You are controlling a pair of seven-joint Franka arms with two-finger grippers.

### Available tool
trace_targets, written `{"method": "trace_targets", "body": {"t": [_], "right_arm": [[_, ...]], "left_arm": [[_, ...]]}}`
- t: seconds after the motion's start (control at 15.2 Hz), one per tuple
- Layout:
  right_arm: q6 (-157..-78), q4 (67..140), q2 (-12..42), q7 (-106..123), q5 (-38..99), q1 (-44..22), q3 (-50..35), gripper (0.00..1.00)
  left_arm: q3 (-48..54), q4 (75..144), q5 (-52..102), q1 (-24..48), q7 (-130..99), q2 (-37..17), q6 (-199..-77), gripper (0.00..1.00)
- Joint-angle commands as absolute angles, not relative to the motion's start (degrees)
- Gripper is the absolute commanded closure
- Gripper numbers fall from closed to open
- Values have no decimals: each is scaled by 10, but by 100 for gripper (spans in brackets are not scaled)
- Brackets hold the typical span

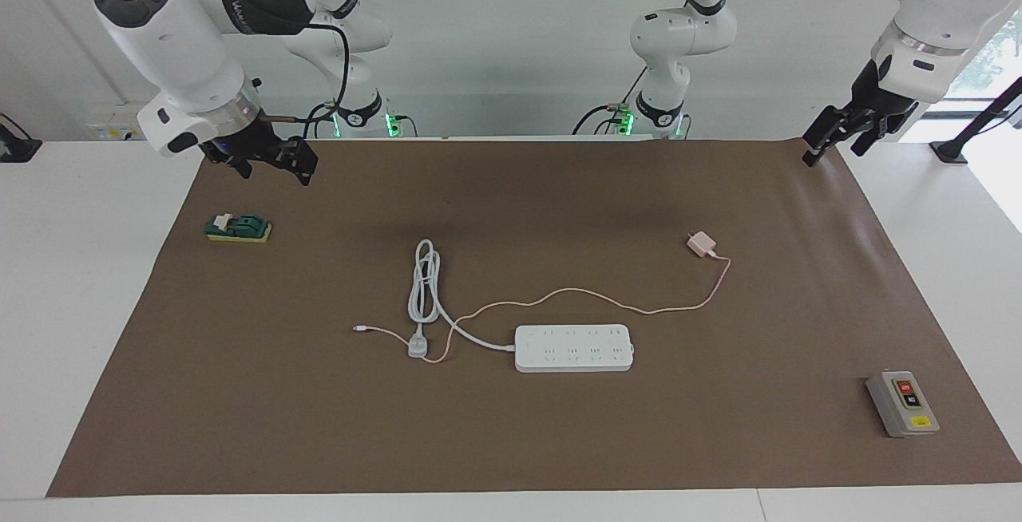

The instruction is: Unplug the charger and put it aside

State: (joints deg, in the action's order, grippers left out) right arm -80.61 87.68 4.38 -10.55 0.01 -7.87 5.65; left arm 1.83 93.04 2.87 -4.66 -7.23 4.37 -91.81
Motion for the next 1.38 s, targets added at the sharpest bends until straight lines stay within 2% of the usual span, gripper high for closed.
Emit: {"method": "trace_targets", "body": {"t": [0.0, 0.26, 0.4, 1.32], "right_arm": [[-775, 908, 13, -97, -6, -66, 51, 0], [-787, 911, 10, -96, -5, -62, 50, 0], [-814, 915, 8, -92, -4, -60, 49, 0], [-810, 890, 19, -47, 30, -42, 39, 0]], "left_arm": [[24, 906, 26, -38, -70, 29, -910, 0], [25, 924, -37, 10, -66, 36, -893, 0], [43, 924, -37, 9, -65, 33, -869, 0], [46, 938, 20, 12, -33, 38, -874, 0]]}}
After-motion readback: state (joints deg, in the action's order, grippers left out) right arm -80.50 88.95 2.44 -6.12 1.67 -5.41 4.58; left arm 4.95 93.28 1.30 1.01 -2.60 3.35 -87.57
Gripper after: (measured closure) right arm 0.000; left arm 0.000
